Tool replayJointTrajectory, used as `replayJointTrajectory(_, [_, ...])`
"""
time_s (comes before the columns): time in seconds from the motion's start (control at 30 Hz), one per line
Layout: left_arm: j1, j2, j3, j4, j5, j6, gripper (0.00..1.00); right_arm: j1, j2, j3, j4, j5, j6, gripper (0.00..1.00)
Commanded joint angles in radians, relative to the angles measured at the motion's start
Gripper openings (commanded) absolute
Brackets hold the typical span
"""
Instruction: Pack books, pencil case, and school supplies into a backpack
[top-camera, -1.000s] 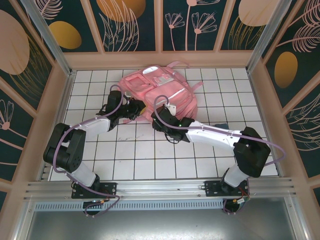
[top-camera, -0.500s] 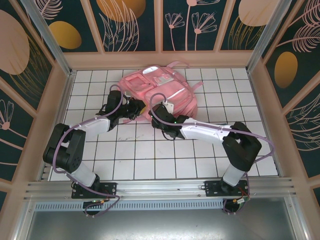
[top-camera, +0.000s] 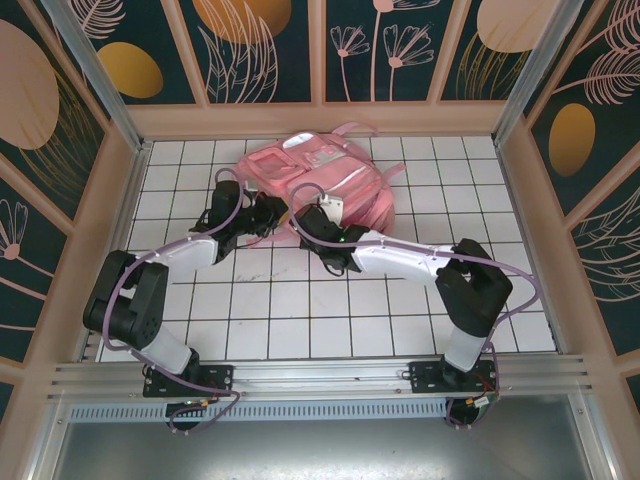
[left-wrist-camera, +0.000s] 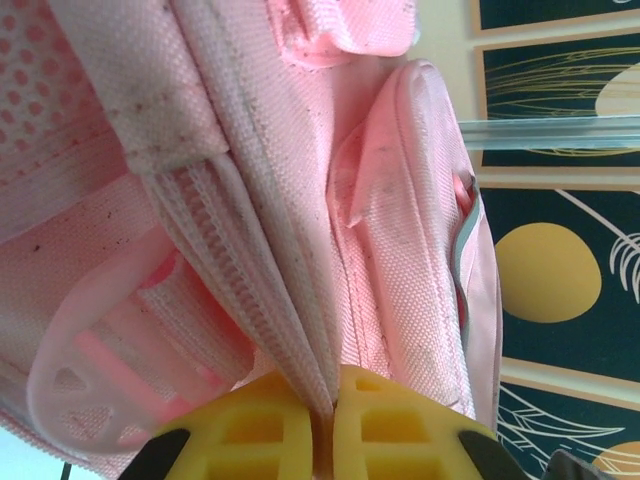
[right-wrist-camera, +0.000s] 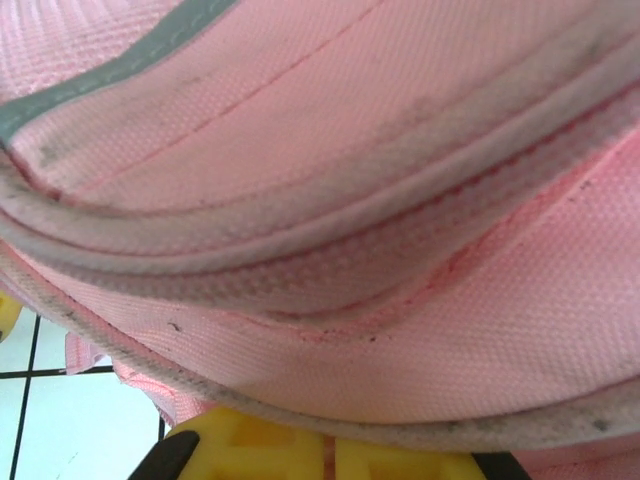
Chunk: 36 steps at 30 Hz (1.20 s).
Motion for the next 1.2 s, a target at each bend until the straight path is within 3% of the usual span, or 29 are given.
replayJointTrajectory(0.0, [-0.008, -0.07, -0.029, 0.039, 0.049, 0.026, 0.07, -0.031, -0.011, 0.082, -0.073, 0.133, -0.074, 0.07])
replayJointTrajectory(0.33, [-0.005, -0.09, -0.022, -0.077, -0.077, 0.117, 0.02, -0.101, -0.052, 0.075, -0.313, 0.143, -0.295, 0.08])
replayJointTrajectory(0.8, [-0.006, -0.083, -0.01, -0.13, -0.132, 0.16, 0.02, -0.204, -0.12, 0.012, -0.343, 0.149, -0.349, 0.12])
replayJointTrajectory(1.03, [-0.003, -0.074, 0.002, -0.155, -0.148, 0.183, 0.02, -0.242, -0.152, -0.018, -0.348, 0.099, -0.415, 0.33])
replayJointTrajectory(1.17, [-0.002, -0.058, 0.011, -0.15, -0.144, 0.185, 0.02, -0.243, -0.181, -0.042, -0.295, 0.016, -0.432, 0.34])
